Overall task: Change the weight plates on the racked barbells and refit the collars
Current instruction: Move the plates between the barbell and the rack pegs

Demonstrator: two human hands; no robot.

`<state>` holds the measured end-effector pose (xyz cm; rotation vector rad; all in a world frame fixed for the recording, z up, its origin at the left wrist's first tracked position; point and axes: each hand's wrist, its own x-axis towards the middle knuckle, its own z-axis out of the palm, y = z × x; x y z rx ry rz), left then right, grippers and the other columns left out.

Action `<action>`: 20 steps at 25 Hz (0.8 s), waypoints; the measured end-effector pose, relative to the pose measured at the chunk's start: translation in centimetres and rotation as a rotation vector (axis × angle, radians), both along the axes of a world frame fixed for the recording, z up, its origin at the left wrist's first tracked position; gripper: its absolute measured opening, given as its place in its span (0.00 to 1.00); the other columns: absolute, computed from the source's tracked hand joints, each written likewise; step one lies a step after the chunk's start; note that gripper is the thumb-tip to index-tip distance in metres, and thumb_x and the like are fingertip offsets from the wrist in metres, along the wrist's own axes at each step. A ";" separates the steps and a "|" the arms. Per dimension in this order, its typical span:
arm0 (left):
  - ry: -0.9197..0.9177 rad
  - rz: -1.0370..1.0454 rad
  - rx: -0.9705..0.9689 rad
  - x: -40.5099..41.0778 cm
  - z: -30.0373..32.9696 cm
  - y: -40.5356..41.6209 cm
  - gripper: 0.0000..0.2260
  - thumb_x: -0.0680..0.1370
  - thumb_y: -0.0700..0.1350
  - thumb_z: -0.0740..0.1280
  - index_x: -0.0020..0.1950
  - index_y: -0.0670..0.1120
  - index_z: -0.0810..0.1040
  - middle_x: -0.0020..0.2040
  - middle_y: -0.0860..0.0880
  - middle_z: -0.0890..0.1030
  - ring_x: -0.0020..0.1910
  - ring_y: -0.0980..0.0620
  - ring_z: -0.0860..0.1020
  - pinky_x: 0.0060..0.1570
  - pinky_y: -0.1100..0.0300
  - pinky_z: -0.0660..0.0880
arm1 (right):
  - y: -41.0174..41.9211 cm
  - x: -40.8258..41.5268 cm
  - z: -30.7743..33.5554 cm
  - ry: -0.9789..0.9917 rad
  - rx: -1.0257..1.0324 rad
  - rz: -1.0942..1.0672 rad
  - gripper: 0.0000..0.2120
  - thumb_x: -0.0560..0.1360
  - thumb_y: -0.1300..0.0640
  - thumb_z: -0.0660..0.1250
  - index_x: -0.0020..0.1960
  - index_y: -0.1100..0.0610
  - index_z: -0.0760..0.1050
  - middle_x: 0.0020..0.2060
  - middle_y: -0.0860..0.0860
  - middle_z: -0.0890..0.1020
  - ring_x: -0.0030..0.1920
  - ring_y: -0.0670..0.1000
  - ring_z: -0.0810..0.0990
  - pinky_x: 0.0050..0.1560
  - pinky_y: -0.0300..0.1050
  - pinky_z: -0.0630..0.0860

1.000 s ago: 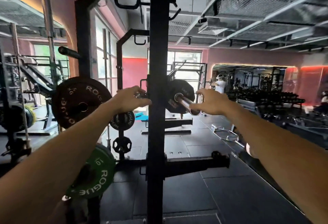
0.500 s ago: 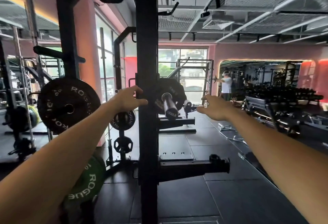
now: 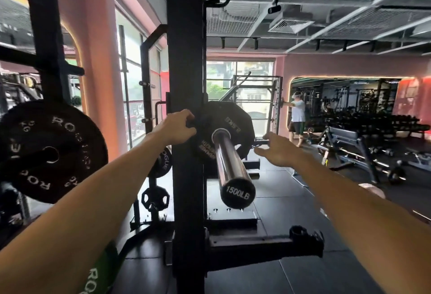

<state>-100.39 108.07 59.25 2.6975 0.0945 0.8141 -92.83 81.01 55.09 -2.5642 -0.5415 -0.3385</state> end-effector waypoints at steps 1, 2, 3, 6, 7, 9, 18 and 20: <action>0.002 0.000 0.012 1.5 0.2 0.3 0.21 0.77 0.47 0.68 0.68 0.45 0.70 0.61 0.44 0.78 0.58 0.46 0.76 0.53 0.57 0.69 | 1.0 1.2 -0.2 -0.007 0.013 0.009 0.25 0.76 0.46 0.66 0.68 0.58 0.66 0.62 0.57 0.76 0.61 0.58 0.75 0.58 0.49 0.72; 0.008 0.001 0.014 3.2 0.2 0.7 0.21 0.77 0.47 0.68 0.68 0.45 0.70 0.61 0.44 0.78 0.58 0.46 0.76 0.54 0.56 0.70 | 2.1 2.8 -0.6 -0.007 0.028 0.012 0.24 0.76 0.47 0.66 0.67 0.58 0.67 0.62 0.57 0.76 0.61 0.58 0.75 0.56 0.49 0.71; 0.015 0.001 0.021 4.6 0.2 0.9 0.22 0.77 0.47 0.69 0.69 0.44 0.70 0.61 0.44 0.78 0.58 0.45 0.76 0.55 0.55 0.71 | 3.1 4.1 -0.9 -0.008 0.044 0.015 0.23 0.76 0.48 0.66 0.66 0.59 0.67 0.61 0.57 0.76 0.61 0.59 0.75 0.56 0.50 0.72; 0.021 0.011 0.062 8.5 -0.1 1.2 0.24 0.75 0.48 0.69 0.69 0.44 0.69 0.59 0.42 0.80 0.58 0.42 0.77 0.58 0.51 0.74 | 5.5 7.8 -2.2 0.006 0.099 -0.008 0.23 0.74 0.49 0.65 0.65 0.59 0.66 0.58 0.58 0.77 0.60 0.61 0.77 0.56 0.54 0.74; 0.004 0.019 0.092 9.4 -0.2 1.1 0.23 0.75 0.48 0.69 0.67 0.43 0.69 0.59 0.41 0.79 0.57 0.41 0.78 0.58 0.50 0.74 | 6.1 8.8 -2.5 0.013 0.129 -0.030 0.24 0.74 0.51 0.65 0.66 0.59 0.64 0.58 0.58 0.77 0.59 0.62 0.77 0.57 0.55 0.75; -0.038 0.051 0.173 10.6 -0.4 0.8 0.20 0.76 0.49 0.68 0.63 0.42 0.69 0.56 0.40 0.79 0.55 0.39 0.78 0.53 0.47 0.75 | 7.0 9.9 -2.8 0.012 0.167 -0.074 0.27 0.75 0.55 0.65 0.69 0.62 0.59 0.58 0.60 0.78 0.58 0.62 0.77 0.57 0.56 0.75; 0.069 0.159 0.064 11.3 -1.0 0.6 0.21 0.71 0.44 0.70 0.59 0.49 0.63 0.38 0.46 0.79 0.32 0.46 0.80 0.33 0.56 0.72 | 6.2 12.3 -0.9 -0.105 0.101 -0.022 0.25 0.72 0.55 0.69 0.64 0.60 0.63 0.57 0.61 0.77 0.57 0.62 0.77 0.52 0.52 0.74; 0.084 0.155 -0.013 11.1 -1.2 0.9 0.22 0.69 0.45 0.70 0.58 0.50 0.65 0.41 0.44 0.82 0.36 0.46 0.82 0.37 0.55 0.75 | 6.8 12.2 -0.7 -0.124 0.170 -0.044 0.24 0.72 0.57 0.69 0.64 0.62 0.65 0.57 0.61 0.77 0.57 0.63 0.76 0.51 0.50 0.72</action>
